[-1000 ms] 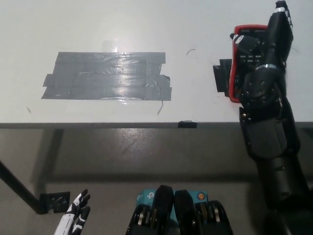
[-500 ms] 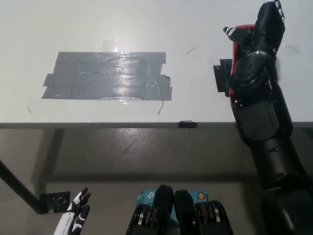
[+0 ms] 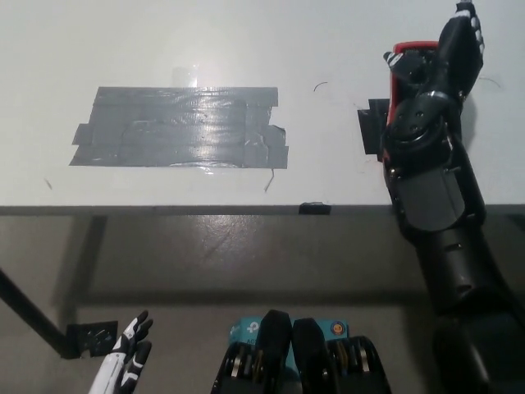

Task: The robot first picks the multimeter with right hand and then unfolds the black stand on the back of it using left hand

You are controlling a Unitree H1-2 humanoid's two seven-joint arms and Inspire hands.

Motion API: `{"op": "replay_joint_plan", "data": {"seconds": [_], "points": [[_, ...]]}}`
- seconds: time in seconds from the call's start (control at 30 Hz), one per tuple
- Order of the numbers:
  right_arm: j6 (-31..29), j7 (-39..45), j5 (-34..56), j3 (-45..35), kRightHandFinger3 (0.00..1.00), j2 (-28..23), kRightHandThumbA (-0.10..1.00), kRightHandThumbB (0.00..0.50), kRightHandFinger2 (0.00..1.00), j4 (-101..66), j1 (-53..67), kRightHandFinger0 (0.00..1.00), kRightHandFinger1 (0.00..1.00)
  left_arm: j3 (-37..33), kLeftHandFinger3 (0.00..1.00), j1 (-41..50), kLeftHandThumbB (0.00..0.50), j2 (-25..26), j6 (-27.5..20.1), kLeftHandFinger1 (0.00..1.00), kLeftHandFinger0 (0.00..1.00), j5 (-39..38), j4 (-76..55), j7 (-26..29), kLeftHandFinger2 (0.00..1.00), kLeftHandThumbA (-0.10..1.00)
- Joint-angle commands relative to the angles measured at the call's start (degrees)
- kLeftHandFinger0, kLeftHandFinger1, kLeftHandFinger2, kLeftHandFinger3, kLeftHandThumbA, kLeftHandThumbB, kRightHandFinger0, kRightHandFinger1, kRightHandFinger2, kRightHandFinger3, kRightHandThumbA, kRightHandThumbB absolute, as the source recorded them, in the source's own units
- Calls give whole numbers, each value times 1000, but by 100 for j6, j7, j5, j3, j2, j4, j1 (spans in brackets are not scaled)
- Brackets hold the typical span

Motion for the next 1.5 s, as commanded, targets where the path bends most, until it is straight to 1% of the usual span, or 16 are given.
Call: {"op": "replay_joint_plan", "data": {"seconds": [0.0,0.07,0.13,0.17,0.27,0.33,0.37,0.7,0.73,0.87,0.9,1.07,1.13,1.17,1.3,1.47], "points": [[-126,-381,224,-41,1000,71,951,416,1000,60,-485,1000,1000,22,1000,-66,43,57,-272,1000,1000,18,-66,43,1000,1000],[-129,-402,249,-25,1000,66,948,416,1000,76,-490,1000,1000,23,1000,-66,44,56,-274,1000,1000,16,-63,42,1000,1000],[-190,-484,321,-48,1000,114,908,410,1000,189,-509,1000,1000,20,1000,-57,46,56,-247,1000,1000,23,-100,36,1000,1000],[-246,-514,370,-61,1000,129,908,428,1000,283,-530,1000,1000,21,1000,-48,48,50,-204,1000,1000,27,-138,32,1000,1000],[-263,-550,413,-43,1000,122,910,431,1000,347,-551,1000,1000,22,1000,-44,50,49,-183,1000,1000,31,-153,30,1000,1000],[-348,-578,521,-77,1000,123,880,447,1000,506,-615,1000,1000,23,1000,-99,45,52,-148,1000,1000,16,-156,11,1000,1000],[-345,-573,544,-71,1000,118,887,453,1000,568,-639,1000,1000,23,1000,-110,47,55,-143,1000,1000,23,-161,12,1000,1000],[-389,-701,714,-53,1000,52,887,456,1000,915,-766,1000,1000,33,1000,-135,49,38,-129,1000,1000,16,-160,24,1000,1000],[-461,-767,768,-103,1000,28,865,445,1000,998,-761,1000,1000,34,1000,-154,38,64,-197,1000,1000,27,-130,28,1000,1000],[-483,-808,800,-91,1000,21,869,451,1000,1057,-770,1000,1000,37,1000,-142,38,60,-217,1000,1000,20,-128,33,1000,1000],[-508,-848,843,-122,1000,19,850,439,1000,1044,-751,1000,1000,36,1000,-137,37,59,-203,1000,1000,42,-142,41,1000,1000],[-510,-911,942,-150,1000,1,818,441,1000,1048,-786,1000,1000,53,1000,-181,43,59,-206,1000,1000,48,-132,58,1000,1000],[-512,-920,955,-142,1000,-2,816,441,1000,1053,-787,1000,1000,54,1000,-181,43,58,-206,1000,1000,49,-132,56,1000,1000],[-360,-874,904,-98,1000,-32,849,432,1000,1006,-772,1000,1000,51,1000,-174,44,57,-161,1000,1000,64,-163,51,1000,1000],[-398,-924,908,-87,1000,-41,845,434,1000,1034,-772,1000,1000,53,1000,-167,39,53,-147,1000,1000,24,-183,28,1000,1000],[-556,-1012,978,-81,1000,-2,835,441,1000,1053,-787,1000,1000,51,1000,-203,50,68,-165,1000,1000,26,-159,20,1000,1000]]}}
